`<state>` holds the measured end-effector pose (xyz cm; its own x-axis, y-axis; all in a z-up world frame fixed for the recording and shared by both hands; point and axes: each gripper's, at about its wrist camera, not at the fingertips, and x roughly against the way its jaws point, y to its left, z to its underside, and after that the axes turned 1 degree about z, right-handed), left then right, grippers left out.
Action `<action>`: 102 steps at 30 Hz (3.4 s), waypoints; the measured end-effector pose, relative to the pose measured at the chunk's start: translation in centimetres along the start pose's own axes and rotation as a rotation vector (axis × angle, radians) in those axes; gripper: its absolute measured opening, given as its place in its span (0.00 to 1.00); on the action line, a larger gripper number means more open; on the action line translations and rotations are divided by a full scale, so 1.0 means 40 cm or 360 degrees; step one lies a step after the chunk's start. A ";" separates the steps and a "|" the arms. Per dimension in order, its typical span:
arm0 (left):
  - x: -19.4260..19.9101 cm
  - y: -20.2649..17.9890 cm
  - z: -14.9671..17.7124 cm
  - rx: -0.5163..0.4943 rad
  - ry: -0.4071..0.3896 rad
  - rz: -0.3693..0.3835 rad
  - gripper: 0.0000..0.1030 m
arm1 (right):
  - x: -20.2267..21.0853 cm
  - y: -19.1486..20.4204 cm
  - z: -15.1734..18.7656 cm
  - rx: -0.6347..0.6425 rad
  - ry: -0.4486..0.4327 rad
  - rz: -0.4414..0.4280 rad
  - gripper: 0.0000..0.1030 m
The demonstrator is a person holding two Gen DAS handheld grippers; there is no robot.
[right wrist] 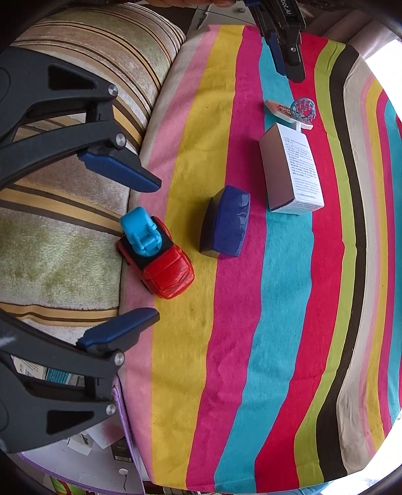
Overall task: Organize rigid objects
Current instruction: 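Grasp the red toy car with the right gripper while left grasps the basketball-hoop toy, then lift the red toy car and the hoop toy off the blanket, then carry both toys over the purple box and open both grippers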
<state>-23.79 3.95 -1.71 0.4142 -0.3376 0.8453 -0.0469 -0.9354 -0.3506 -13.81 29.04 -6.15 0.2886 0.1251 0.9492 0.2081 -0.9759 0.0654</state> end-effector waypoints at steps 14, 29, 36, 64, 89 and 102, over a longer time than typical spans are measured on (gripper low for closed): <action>-0.113 -0.030 -0.047 -0.0054 0.0063 -0.0138 0.17 | 0.002 -0.015 0.014 -0.0028 -0.0031 -0.0083 0.55; -0.043 0.007 -0.036 0.0026 -0.0078 -0.0165 0.16 | 0.043 -0.015 0.019 -0.0014 -0.0104 -0.0077 0.39; 0.020 0.021 -0.013 0.0074 -0.0148 -0.0136 0.16 | 0.059 -0.014 0.029 -0.0012 -0.0141 -0.0078 0.38; 0.102 -0.037 0.051 0.0059 -0.0225 -0.0007 0.16 | 0.119 -0.058 0.007 0.0160 -0.0283 0.0059 0.86; 0.115 -0.235 0.117 -0.0181 -0.0206 0.0121 0.16 | 0.150 -0.139 0.048 -0.0031 -0.0350 0.0030 0.54; 0.057 -0.532 0.228 -0.0508 0.0001 0.0304 0.16 | 0.295 -0.345 0.250 -0.0313 -0.0436 0.0178 0.54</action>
<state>-13.56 24.03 4.01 0.3700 -0.5091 0.7771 -0.4046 -0.8413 -0.3584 -3.93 45.78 1.09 0.5448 0.0330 0.8379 -0.0153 -0.9987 0.0494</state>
